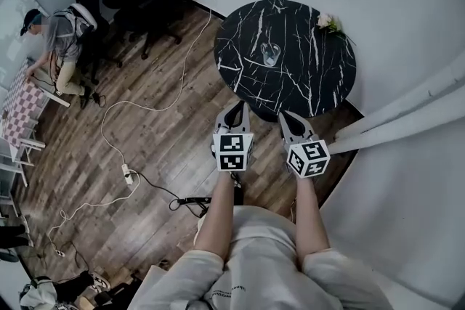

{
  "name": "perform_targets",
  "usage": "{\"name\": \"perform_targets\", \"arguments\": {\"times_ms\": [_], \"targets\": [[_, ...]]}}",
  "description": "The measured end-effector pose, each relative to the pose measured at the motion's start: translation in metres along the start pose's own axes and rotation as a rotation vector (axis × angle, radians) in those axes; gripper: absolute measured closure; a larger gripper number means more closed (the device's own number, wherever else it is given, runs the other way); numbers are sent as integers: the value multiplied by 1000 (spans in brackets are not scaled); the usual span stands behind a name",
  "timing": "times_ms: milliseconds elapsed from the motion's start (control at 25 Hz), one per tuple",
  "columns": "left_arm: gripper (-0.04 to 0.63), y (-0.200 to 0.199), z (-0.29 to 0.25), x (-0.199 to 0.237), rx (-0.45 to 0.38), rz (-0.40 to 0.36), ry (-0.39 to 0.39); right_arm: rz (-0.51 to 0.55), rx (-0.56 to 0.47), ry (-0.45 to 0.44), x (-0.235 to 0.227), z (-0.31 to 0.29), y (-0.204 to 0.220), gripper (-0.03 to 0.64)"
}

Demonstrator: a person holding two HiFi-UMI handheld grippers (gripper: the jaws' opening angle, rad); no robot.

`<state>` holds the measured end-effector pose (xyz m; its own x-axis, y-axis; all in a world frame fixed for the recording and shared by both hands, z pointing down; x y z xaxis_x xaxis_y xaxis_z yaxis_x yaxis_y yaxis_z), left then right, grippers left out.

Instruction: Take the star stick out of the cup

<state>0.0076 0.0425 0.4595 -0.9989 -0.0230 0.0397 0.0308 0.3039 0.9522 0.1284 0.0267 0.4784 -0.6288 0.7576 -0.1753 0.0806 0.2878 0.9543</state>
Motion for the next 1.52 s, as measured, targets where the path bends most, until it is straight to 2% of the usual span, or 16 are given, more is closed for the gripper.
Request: {"name": "perform_targets", "arguments": {"times_ms": [280,480,760,960,1120,1520], "targets": [[572,-5,-43,38,35,-22,48,-63,7,28,-19,-54,-10,583],[572,-3,-64,66,39,4,76,-217,-50,83,-39,-76,-15,583],[572,16,-76,90,77,-8,129,-376,-153,134,-41,-87,-7,583],[572,15,-89,94,69,11,144,-355,-136,157,-47,-91,-1,583],[572,14,-99,91,72,-5,168,-410,-180,135,-60,-95,-3,583],[572,-6,-149,100,83,5,170,-262,-72,129,-93,-137,-21,583]]}}
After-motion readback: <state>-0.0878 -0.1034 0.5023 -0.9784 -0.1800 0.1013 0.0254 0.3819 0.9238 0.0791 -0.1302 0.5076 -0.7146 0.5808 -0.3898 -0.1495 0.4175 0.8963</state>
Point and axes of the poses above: the fingertips, and each gripper's own axes: z backward along the fingers, x to its left, y out of its underside, the point moved 1 cm from there along z, backward along the fingers, and after that the axes turned 2 degrees about x, right-handed, at the moved point
